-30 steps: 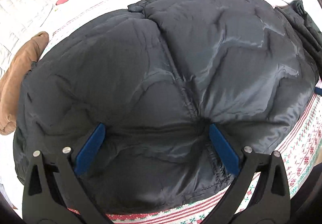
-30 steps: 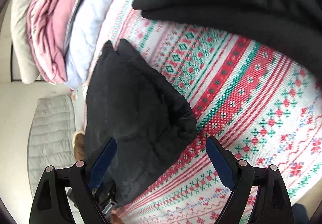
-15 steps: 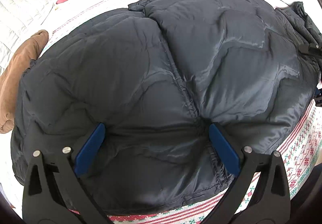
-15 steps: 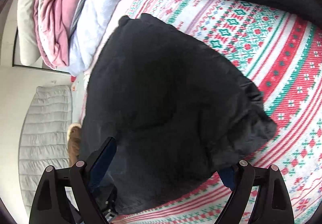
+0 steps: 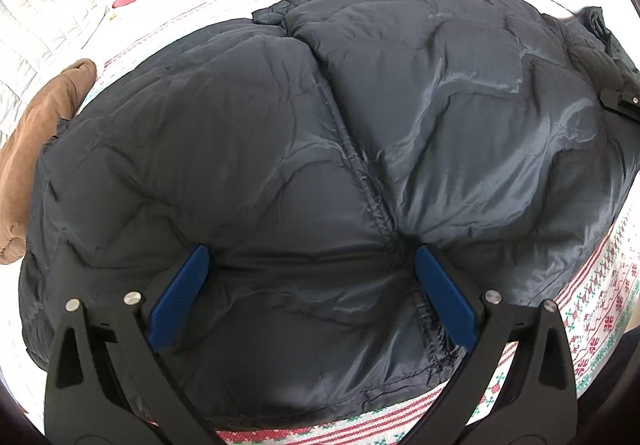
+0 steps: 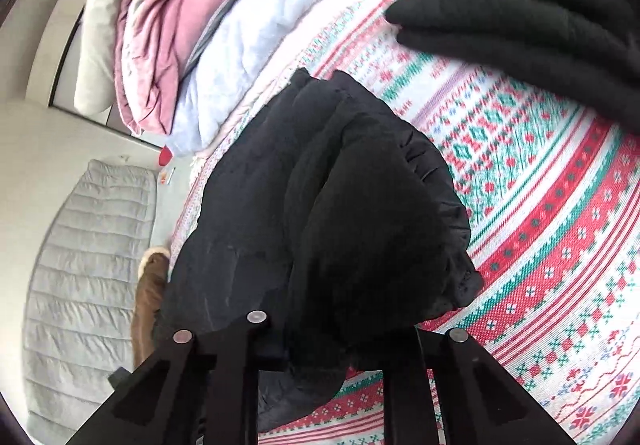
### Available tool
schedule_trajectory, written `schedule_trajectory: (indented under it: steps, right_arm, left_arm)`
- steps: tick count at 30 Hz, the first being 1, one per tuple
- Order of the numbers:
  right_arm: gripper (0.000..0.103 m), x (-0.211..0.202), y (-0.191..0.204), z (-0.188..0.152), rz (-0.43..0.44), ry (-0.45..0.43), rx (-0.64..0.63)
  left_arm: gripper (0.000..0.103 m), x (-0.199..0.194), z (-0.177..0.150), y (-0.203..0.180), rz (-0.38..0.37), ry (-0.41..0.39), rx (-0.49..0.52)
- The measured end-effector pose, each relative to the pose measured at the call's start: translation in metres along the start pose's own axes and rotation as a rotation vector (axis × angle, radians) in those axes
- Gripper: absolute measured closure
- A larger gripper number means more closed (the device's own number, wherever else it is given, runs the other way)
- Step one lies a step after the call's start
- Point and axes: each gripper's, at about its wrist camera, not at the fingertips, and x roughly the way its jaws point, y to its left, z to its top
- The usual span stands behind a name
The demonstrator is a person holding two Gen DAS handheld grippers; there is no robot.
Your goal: Fold large clothes
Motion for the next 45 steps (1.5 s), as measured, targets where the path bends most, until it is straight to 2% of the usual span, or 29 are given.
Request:
schedule_trajectory:
  steps: [10,15,17,20,25,28,31,37,41,45]
  right_arm:
    - [0.088,-0.015,0.042,-0.012,-0.055,-0.103,-0.199]
    - [0.088,-0.018,0.044,-0.011,-0.07,-0.11,-0.214]
    - [0.089,-0.022,0.042,-0.01,-0.064,-0.115,-0.213]
    - [0.089,-0.032,0.046,-0.009,-0.043,-0.134,-0.23]
    - [0.089,-0.037,0.061,-0.015,-0.06,-0.165,-0.277]
    - [0.089,-0.04,0.068,-0.018,-0.065,-0.186,-0.301]
    - [0.089,-0.042,0.074,-0.021,-0.059,-0.198,-0.321]
    - [0.089,-0.05,0.097,-0.028,0.014,-0.235,-0.401]
    - [0.089,-0.054,0.124,-0.045,0.027,-0.292,-0.503]
    - [0.089,-0.054,0.136,-0.051,0.014,-0.318,-0.522]
  left_arm:
    - [0.0,0.001,-0.001,-0.002,0.006,-0.001,0.005]
    - [0.0,-0.003,0.004,0.003,-0.014,-0.001,-0.018]
    - [0.0,-0.01,0.008,0.012,-0.005,-0.026,-0.056]
    - [0.0,-0.03,0.024,0.032,0.024,-0.111,-0.114]
    - [0.0,-0.033,0.063,0.043,0.092,-0.172,-0.102]
    - [0.0,-0.009,0.079,0.043,0.148,-0.14,-0.073]
    - [0.0,0.02,0.086,0.04,0.157,-0.086,-0.056]
    - [0.0,0.041,0.079,0.019,0.21,-0.067,0.019]
    - [0.0,0.045,0.079,0.028,0.172,-0.064,-0.014]
    - [0.001,0.037,0.081,0.034,0.134,-0.055,-0.032]
